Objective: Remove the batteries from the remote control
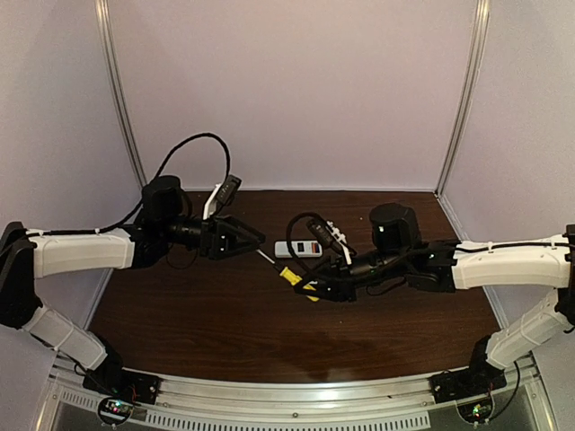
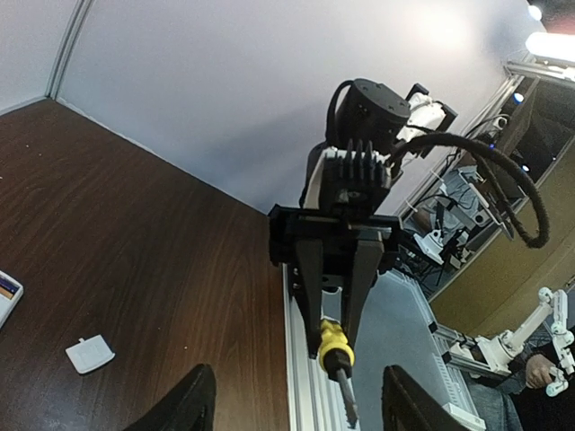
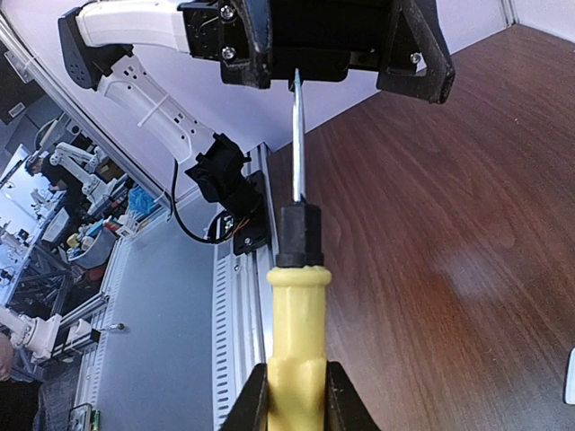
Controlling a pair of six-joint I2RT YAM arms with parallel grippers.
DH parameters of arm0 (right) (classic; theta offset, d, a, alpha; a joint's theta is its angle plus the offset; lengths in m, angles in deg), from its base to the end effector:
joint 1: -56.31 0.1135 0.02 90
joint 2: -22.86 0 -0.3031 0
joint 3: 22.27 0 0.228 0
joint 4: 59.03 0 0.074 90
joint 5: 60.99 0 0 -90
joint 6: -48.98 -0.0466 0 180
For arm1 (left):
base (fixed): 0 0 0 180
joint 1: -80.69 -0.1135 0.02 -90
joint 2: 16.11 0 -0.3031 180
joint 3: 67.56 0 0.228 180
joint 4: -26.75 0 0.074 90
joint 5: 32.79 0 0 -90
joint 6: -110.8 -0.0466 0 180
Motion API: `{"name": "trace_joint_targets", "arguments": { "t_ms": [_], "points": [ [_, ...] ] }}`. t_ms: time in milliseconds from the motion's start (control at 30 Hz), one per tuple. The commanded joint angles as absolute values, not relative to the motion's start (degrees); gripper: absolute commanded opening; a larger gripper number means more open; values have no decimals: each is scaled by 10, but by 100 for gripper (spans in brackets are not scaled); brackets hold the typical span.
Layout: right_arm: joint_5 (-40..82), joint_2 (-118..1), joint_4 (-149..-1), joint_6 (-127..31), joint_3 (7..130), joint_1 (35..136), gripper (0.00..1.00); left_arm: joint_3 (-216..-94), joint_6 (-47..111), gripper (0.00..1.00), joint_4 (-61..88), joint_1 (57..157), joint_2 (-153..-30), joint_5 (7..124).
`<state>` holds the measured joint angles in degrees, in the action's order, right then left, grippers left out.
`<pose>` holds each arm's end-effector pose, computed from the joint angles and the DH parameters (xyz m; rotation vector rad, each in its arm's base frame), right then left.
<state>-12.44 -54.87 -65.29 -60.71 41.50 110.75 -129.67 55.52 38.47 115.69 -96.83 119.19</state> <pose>0.1372 0.2450 0.3170 -1.1486 1.8270 1.5071 0.2077 -0.1957 0.3284 0.9359 1.7476 -1.7490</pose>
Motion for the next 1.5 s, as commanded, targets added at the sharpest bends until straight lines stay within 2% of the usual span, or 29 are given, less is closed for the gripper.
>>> {"name": "trace_joint_targets", "arguments": {
  "t_ms": [0, 267, 567, 733, 1067, 1267, 1467],
  "points": [
    [-168, -564, -628, -624, 417, 1106, 0, -1318, 535, 64, 396, 1164, -977, 1236],
    [-168, -576, -630, -636, 425, 1105, 0, -1328, 496, 55, 346, 1180, -979, 1227],
    [-169, -576, -630, -644, 429, 1106, 0, -1347, 434, 50, 267, 1204, -984, 1202],
    [-169, -575, -631, -650, 429, 1106, 0, -1352, 417, 41, 245, 1211, -984, 1198],
    [-165, -570, -627, -660, 425, 1106, 0, -1359, 389, 29, 206, 1219, -982, 1175],
    [-163, -568, -624, -663, 422, 1106, 0, -1362, 383, 27, 195, 1221, -986, 1166],
    [-161, -569, -624, -664, 422, 1106, 0, -1366, 379, 17, 189, 1223, -989, 1162]
  ]
}}
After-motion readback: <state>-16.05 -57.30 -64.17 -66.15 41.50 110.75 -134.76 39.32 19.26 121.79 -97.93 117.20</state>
